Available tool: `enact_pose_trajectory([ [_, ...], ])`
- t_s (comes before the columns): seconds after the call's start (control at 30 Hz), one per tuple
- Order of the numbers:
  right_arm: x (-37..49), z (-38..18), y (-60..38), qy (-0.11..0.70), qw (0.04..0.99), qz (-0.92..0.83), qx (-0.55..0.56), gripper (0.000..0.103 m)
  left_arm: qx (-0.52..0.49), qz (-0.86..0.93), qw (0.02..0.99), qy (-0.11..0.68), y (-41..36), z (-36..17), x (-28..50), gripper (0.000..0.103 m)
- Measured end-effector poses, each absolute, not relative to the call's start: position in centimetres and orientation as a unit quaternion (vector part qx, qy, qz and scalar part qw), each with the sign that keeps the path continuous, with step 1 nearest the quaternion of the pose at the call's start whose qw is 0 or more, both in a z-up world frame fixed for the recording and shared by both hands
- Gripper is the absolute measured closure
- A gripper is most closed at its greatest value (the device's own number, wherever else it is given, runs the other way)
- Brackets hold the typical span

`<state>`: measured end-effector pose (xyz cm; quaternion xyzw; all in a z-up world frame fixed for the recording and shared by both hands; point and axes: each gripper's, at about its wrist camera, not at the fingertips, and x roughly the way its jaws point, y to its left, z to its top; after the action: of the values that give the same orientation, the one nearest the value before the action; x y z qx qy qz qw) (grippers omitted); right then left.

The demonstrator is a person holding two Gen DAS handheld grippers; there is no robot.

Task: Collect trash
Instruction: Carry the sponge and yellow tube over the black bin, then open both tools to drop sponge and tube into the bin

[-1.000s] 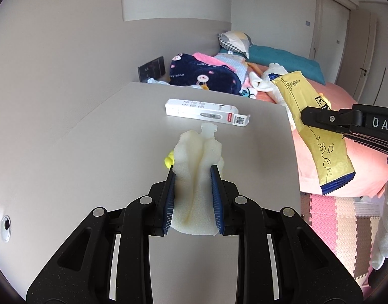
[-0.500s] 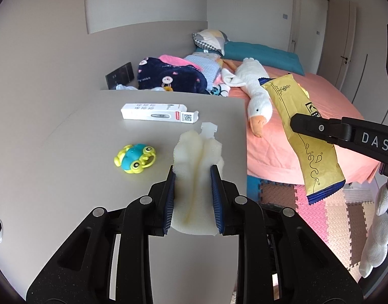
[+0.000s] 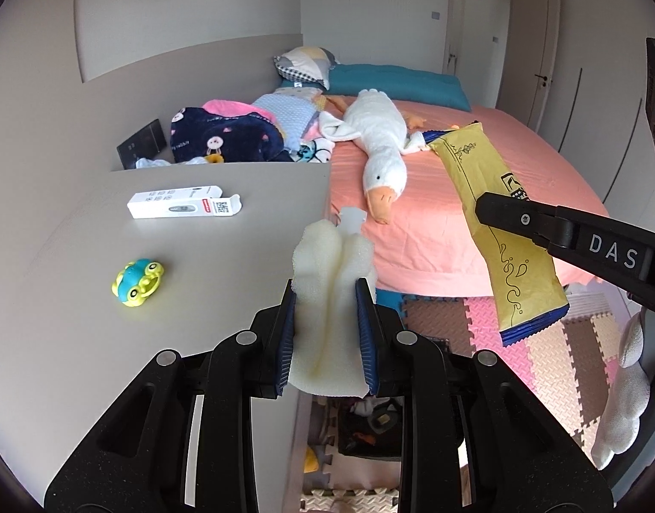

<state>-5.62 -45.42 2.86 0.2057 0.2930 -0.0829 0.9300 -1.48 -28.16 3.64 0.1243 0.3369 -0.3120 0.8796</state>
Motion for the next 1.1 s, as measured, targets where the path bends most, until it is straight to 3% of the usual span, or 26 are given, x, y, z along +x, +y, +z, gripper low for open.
enact_pose_trajectory([
  [0.77,-10.7,0.3,-53.1,0.312,0.905,-0.190,0.217,0.093,0.150,-0.412,0.826,0.355,-36.5,1.8,-6.6,0.077],
  [0.8,-10.7,0.2,-53.3,0.316,0.903,-0.198,0.214,0.093,0.150,-0.414,0.823,0.359,-36.7,1.7,-6.5,0.073],
  [0.83,-10.6,0.1,-53.5,0.322,0.899,-0.209,0.210,0.092,0.147,-0.419,0.819,0.363,-36.8,1.6,-6.5,0.063],
  [0.87,-10.5,-0.1,-53.9,0.329,0.894,-0.220,0.209,0.080,0.145,-0.417,0.820,0.364,-36.7,1.5,-6.3,0.036],
  [0.9,-10.4,-0.2,-54.1,0.334,0.890,-0.230,0.210,0.070,0.140,-0.414,0.824,0.361,-36.6,1.5,-6.3,0.023],
  [0.93,-10.3,-0.3,-54.3,0.338,0.884,-0.245,0.208,0.043,0.136,-0.410,0.829,0.354,-36.3,1.6,-6.3,0.006],
  [0.97,-10.3,-0.3,-54.4,0.337,0.882,-0.261,0.202,0.035,0.132,-0.408,0.834,0.346,-36.1,1.7,-6.4,0.006],
  [1.1,-10.2,0.0,-54.2,0.330,0.886,-0.270,0.184,0.035,0.128,-0.392,0.840,0.353,-35.3,1.6,-5.6,0.006],
])
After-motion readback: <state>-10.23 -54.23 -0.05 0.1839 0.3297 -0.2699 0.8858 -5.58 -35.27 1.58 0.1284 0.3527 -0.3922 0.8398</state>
